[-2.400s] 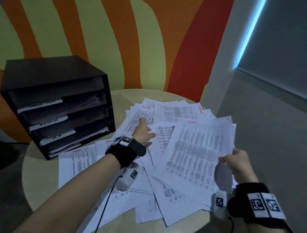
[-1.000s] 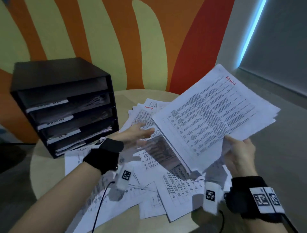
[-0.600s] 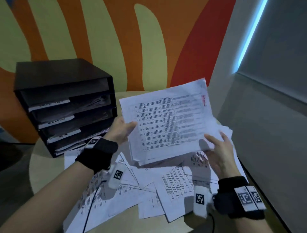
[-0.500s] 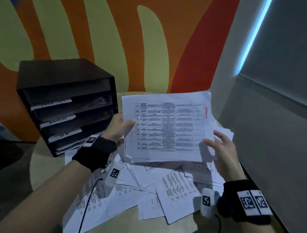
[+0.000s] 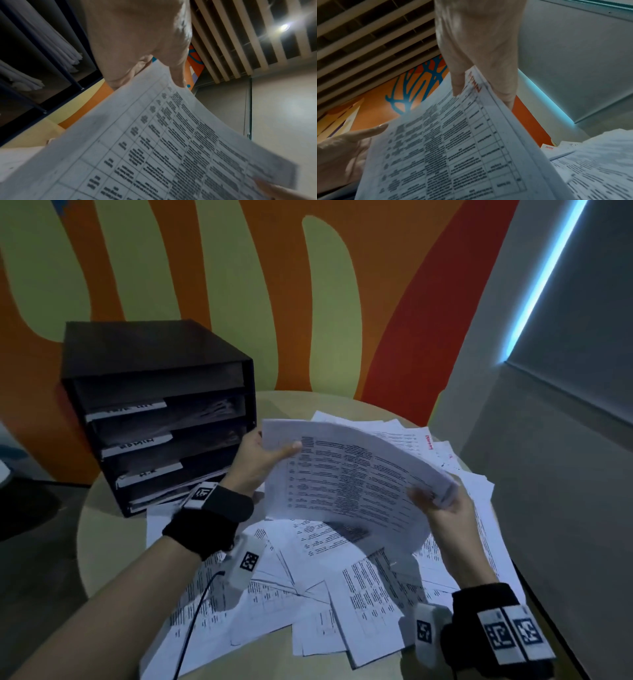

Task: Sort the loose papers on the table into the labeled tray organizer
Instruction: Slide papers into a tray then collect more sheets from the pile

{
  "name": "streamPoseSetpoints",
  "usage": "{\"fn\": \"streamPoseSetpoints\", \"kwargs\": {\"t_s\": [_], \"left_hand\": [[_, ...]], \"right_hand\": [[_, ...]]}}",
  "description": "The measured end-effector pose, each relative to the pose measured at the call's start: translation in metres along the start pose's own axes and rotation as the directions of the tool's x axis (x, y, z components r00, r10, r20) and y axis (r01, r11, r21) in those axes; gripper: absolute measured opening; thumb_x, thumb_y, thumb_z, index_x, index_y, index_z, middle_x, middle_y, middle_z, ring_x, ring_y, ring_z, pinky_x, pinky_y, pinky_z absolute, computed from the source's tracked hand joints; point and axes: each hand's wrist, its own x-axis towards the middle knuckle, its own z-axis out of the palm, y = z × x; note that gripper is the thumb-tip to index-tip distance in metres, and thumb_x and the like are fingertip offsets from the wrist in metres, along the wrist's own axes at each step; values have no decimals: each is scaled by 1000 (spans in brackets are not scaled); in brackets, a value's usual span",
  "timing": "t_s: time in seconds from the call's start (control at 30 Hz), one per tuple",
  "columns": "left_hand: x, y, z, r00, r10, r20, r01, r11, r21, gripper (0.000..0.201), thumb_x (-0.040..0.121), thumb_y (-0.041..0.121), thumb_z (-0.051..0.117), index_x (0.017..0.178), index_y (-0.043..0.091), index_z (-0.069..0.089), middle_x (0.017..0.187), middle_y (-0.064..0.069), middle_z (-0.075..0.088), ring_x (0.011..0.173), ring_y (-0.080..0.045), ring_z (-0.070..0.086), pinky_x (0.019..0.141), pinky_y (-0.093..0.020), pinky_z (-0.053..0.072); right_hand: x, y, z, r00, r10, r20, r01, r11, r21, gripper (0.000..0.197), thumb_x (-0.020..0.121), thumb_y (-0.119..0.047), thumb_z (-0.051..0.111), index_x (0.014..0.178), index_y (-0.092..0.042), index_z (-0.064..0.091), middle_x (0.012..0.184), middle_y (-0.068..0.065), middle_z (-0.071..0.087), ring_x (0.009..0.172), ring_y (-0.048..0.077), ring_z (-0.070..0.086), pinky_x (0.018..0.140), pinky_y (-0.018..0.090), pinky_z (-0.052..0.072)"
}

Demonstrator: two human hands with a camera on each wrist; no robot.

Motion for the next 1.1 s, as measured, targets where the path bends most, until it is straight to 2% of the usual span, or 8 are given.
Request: {"fn": "streamPoseSetpoints", "kwargs": {"t_s": [0.2, 0.43, 0.53, 0.63, 0.77, 0.87, 0.97, 1.1], "left_hand": [[-11, -26, 5, 990, -143, 18, 143, 990, 10, 18, 92, 1, 59, 109, 2, 65, 89, 0, 75, 80, -12, 73, 66, -22, 56], [-6, 21, -26, 991, 110, 70, -124, 960, 251, 18, 95, 6, 57, 112, 11, 63, 103, 2, 69, 92, -7, 69, 77, -26, 56], [5, 51, -59, 935, 355, 13, -279, 713, 644, 26, 93, 15, 58, 119, 15, 59, 119, -1, 63, 113, -19, 57, 95, -44, 48], [11, 91, -103, 815, 574, -81, -197, 405, 893, 32, 92, 21, 53, 124, 18, 59, 127, -3, 59, 124, -24, 48, 106, -51, 33], [12, 119, -168, 855, 490, -167, 66, 218, 974, 32, 101, 27, 43, 124, 16, 62, 132, -5, 58, 134, -25, 41, 117, -50, 18], [8, 111, -201, 897, 404, -180, 44, 323, 945, 34, 102, 27, 44, 122, 9, 66, 128, -9, 63, 124, -29, 53, 112, -49, 33], [7, 104, -210, 876, 448, -180, -15, 397, 918, 33, 100, 26, 47, 120, 10, 68, 126, -7, 66, 121, -25, 57, 109, -47, 38], [10, 103, -212, 852, 474, -222, -50, 496, 867, 29, 98, 25, 53, 115, 12, 72, 120, -5, 69, 118, -20, 60, 104, -38, 45]], "right_hand": [[-5, 17, 13, 990, 99, 102, -77, 976, -202, 26, 95, -5, 56, 120, -13, 61, 107, 0, 69, 106, 22, 63, 85, 39, 51], [-16, -13, 28, 992, 6, 125, 21, 976, -215, 9, 96, -4, 54, 96, -7, 63, 86, -2, 65, 79, 15, 59, 65, 26, 42], [-13, -22, 38, 987, 49, 152, -29, 991, -132, 10, 91, 0, 59, 81, -1, 58, 74, 10, 54, 73, 24, 48, 64, 34, 35], [-7, -28, 50, 956, 204, 209, -210, 978, 3, 7, 91, 1, 58, 86, -5, 58, 85, 14, 55, 85, 27, 50, 70, 38, 40], [-7, -41, 71, 864, 337, 375, -406, 906, 121, 20, 92, 10, 49, 98, -3, 62, 88, 8, 74, 80, 21, 72, 58, 22, 56], [-7, -45, 92, 808, 403, 430, -473, 878, 65, 16, 91, 9, 51, 96, -2, 63, 86, 12, 74, 72, 18, 73, 59, 23, 57], [-7, -44, 119, 730, 476, 490, -541, 841, -12, 17, 86, 0, 66, 102, 3, 64, 98, 18, 72, 86, 29, 69, 82, 47, 58], [-7, -51, 154, 663, 488, 568, -609, 793, 30, 25, 96, 12, 41, 103, -1, 61, 83, 9, 76, 71, 19, 74, 53, 25, 57]]}}
